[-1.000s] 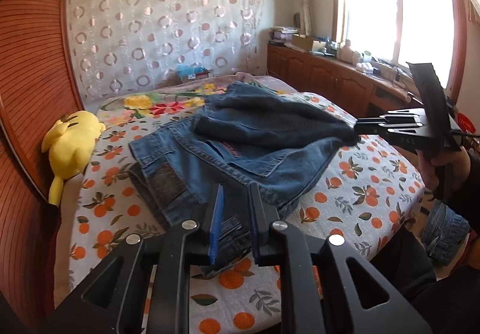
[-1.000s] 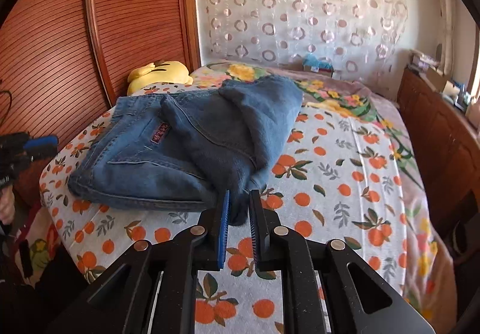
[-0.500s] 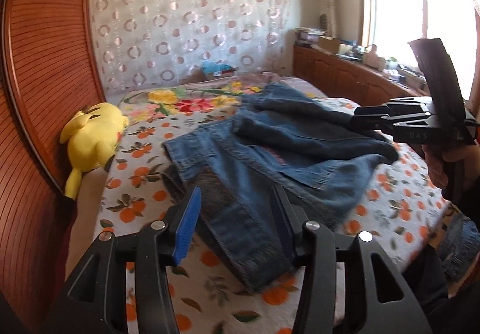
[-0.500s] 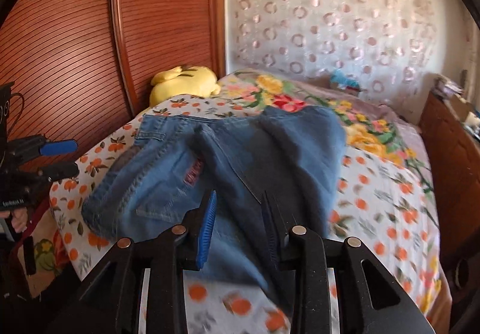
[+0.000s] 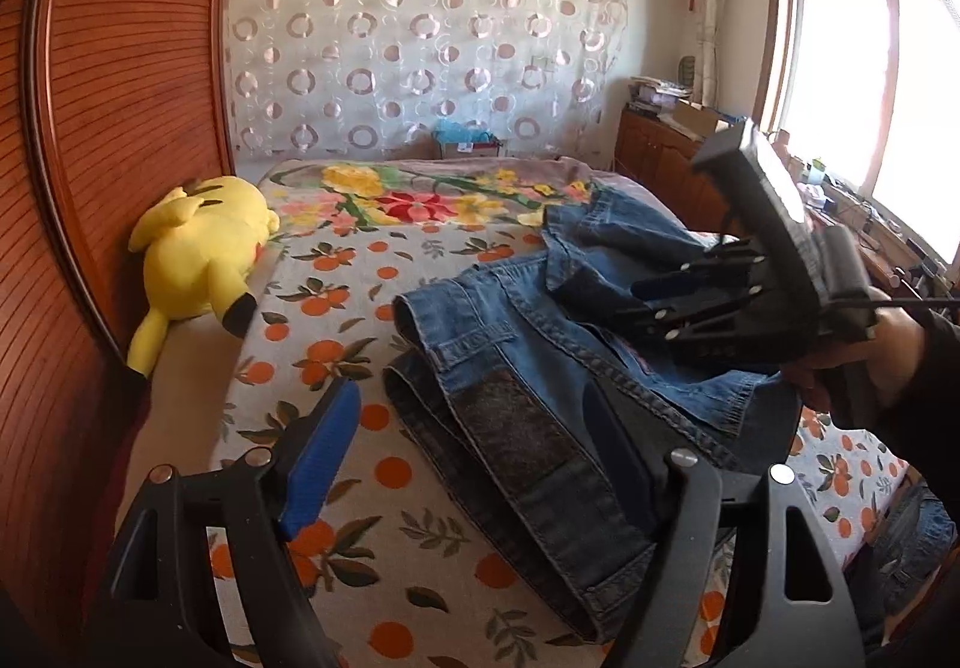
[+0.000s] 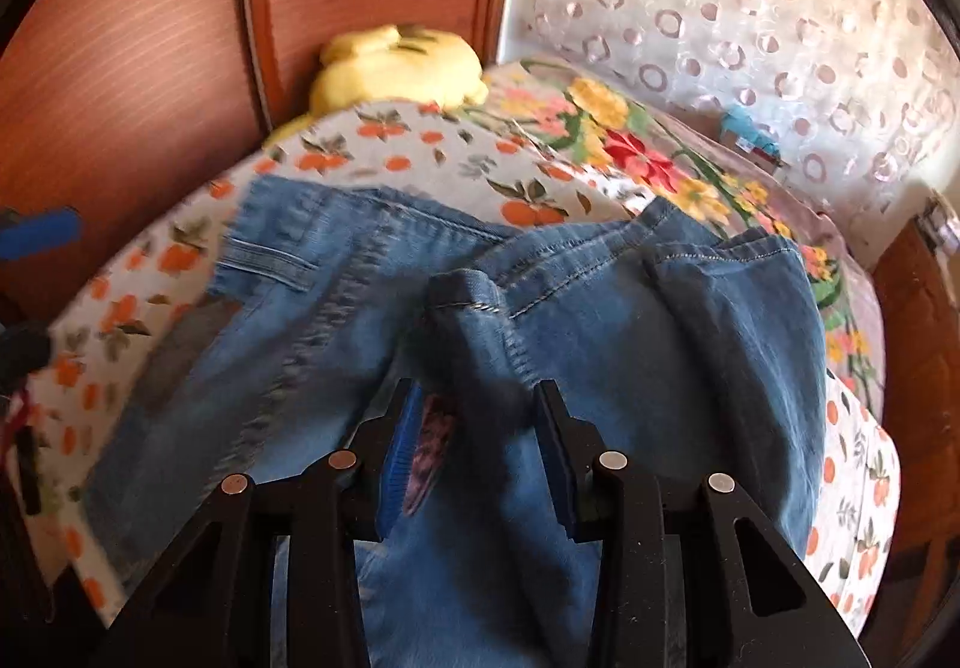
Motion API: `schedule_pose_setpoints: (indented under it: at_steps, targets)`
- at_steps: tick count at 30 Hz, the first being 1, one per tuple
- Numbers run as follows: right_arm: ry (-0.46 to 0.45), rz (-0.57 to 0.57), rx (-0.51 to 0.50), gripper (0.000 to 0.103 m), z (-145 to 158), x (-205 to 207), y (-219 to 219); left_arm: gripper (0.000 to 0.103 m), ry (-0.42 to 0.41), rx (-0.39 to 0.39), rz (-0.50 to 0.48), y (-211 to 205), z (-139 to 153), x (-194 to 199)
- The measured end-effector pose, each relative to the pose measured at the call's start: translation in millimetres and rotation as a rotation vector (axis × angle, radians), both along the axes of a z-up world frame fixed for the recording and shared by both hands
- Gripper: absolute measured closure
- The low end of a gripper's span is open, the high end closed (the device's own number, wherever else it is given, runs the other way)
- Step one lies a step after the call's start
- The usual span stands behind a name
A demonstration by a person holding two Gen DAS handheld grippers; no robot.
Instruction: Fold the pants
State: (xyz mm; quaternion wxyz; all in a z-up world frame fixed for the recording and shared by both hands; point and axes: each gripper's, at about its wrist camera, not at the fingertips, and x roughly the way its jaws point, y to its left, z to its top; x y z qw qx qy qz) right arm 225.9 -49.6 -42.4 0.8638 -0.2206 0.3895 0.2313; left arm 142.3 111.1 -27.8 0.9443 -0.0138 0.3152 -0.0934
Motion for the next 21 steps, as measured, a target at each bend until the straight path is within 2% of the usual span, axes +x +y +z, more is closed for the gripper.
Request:
schedule_pose_setpoints:
  at_steps: [2,5,9,12,17,21]
  targets:
    - [-0.019,-0.015,0.007,0.1,0.1,-0.5,-7.5,0.026,-0.01,0.005,0.004,1.7,0.8,-0.4]
    - [-0.094,-0.041,0.104,0.101,24.9,-19.8,-42.6,0.026,-0.018,0.026,-0.002,-1.5,-0.3,2.9]
    - [-0.221,-0.163,0.224,0.102,60.2,-59.4,-118.4,0.026,-0.002,0.049,-0.022,-11.1,-7.6,21.9]
    - [-0.296,-0.25,0.263,0.102,70.4,-89.6,-173.6,0.026,0.03,0.056,-0.028,-16.5,-15.1,45.9]
    - [-0.388,-0.397,0.282,0.101,60.5,-132.0,-240.8,0.026,0.071,0.075,-0.039,-21.7,-21.7,79.6]
    - [-0.369,-0.513,0.293,0.101,21.1,-150.3,-289.2,0.026,0.115,0.092,-0.024,-20.4,-29.8,101.5]
